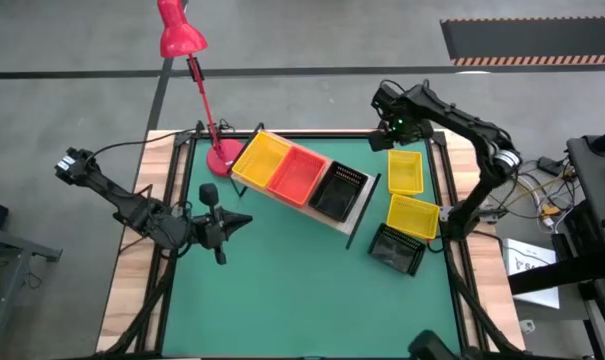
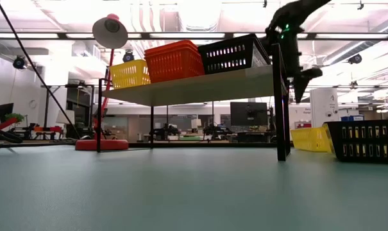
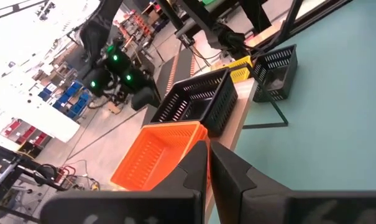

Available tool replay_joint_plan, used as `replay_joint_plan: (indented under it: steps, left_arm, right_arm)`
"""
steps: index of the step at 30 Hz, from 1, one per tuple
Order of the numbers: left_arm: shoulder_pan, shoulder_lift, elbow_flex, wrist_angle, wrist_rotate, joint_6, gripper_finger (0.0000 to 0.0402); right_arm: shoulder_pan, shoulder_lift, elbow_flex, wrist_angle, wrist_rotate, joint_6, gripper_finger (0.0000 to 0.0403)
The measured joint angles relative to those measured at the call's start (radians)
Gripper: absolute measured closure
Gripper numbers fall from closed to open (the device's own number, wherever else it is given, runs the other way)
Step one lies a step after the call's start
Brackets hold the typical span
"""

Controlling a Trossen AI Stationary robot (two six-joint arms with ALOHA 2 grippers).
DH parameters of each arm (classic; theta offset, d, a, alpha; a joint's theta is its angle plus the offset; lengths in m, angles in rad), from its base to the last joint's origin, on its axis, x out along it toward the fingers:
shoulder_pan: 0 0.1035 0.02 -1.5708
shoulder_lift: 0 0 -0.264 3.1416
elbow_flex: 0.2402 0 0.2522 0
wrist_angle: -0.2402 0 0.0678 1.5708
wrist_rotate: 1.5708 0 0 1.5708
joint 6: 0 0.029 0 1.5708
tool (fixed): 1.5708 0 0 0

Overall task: Stack baskets on shelf by color
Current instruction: Stack the top yellow bin on top of the other yellow bins on the shelf

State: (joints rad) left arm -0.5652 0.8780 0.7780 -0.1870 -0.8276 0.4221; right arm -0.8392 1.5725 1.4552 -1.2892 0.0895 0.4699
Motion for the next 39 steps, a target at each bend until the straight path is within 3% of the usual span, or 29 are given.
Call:
replay_joint_plan:
  steps: [15, 34, 39]
  left_arm:
    - [-0.001, 0.004, 0.0, -0.003, 0.0, 0.003, 0.04]
    - [0.0, 0.005, 0.0, -0.003, 0.001, 0.003, 0.04]
    - [0.0, 0.005, 0.0, -0.003, 0.001, 0.004, 0.04]
  right_arm:
    - [-0.006, 0.159, -0.002, 0.043, -0.011, -0.021, 0.0218]
    - [-0.008, 0.177, -0.146, 0.199, -0.01, -0.008, 0.0219]
    - [-0.009, 0.177, -0.158, 0.235, -0.01, -0.004, 0.0246]
